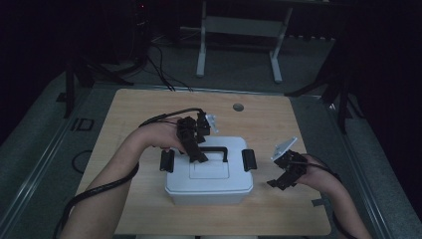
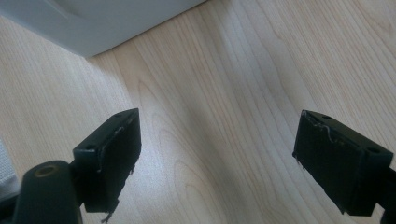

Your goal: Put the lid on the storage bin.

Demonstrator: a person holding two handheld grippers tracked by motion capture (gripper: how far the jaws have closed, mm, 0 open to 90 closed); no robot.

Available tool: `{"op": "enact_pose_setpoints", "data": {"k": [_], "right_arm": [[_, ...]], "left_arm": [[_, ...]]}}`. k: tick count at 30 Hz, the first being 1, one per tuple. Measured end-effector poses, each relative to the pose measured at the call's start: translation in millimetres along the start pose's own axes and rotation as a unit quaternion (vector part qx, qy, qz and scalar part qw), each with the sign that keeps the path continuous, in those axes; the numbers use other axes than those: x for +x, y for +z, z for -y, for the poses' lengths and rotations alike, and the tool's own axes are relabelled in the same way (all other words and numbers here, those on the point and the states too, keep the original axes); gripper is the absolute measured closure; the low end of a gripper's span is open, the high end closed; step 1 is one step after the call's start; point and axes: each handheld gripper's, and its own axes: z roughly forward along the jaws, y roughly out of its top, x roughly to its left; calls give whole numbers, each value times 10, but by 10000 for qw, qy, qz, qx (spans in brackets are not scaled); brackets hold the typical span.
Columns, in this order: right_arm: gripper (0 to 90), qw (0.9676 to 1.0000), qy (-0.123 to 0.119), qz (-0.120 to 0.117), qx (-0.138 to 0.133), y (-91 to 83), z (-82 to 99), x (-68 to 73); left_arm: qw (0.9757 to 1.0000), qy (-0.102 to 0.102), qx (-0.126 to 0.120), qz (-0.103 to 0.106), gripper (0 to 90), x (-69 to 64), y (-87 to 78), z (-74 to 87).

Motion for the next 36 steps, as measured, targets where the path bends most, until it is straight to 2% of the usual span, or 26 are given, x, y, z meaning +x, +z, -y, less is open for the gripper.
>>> {"op": "enact_pose_setpoints", "data": {"k": [2, 4, 8, 9, 12, 13, 20, 24, 33, 36], "right_arm": [[146, 10000, -20, -7, -10, -4, -5, 9], [146, 10000, -22, -2, -10, -4, -6, 11], [146, 10000, -9, 5, -6, -1, -8, 9], [146, 10000, -8, -1, -17, 0, -7, 8], [146, 10000, 2, 3, -19, 5, -3, 7], [146, 10000, 2, 3, -33, 6, -1, 6], [146, 10000, 66, 19, -72, 12, 19, 4], [146, 9999, 85, 21, -86, 20, 27, 7], [146, 9999, 59, 29, -131, 22, 9, 23], [146, 9999, 81, 37, -130, 20, 13, 21]], "left_arm": [[9999, 49, 24, -125, 142, 10, -10, 52], [9999, -41, -55, -148, 142, 21, -25, 113], [9993, -4, -188, -320, 136, 34, -61, 253], [9987, 23, -205, -458, 132, 35, -66, 318], [9985, -26, -220, -507, 105, 41, -76, 386], [9979, -30, -267, -587, 103, 43, -89, 427], [9965, -142, -409, -716, 103, 48, -188, 654], [9938, -325, -623, -859, 102, 56, -274, 820], [9923, -543, -675, -885, 102, 47, -313, 1146], [9912, -620, -672, -954, 102, 44, -313, 1258]]}}
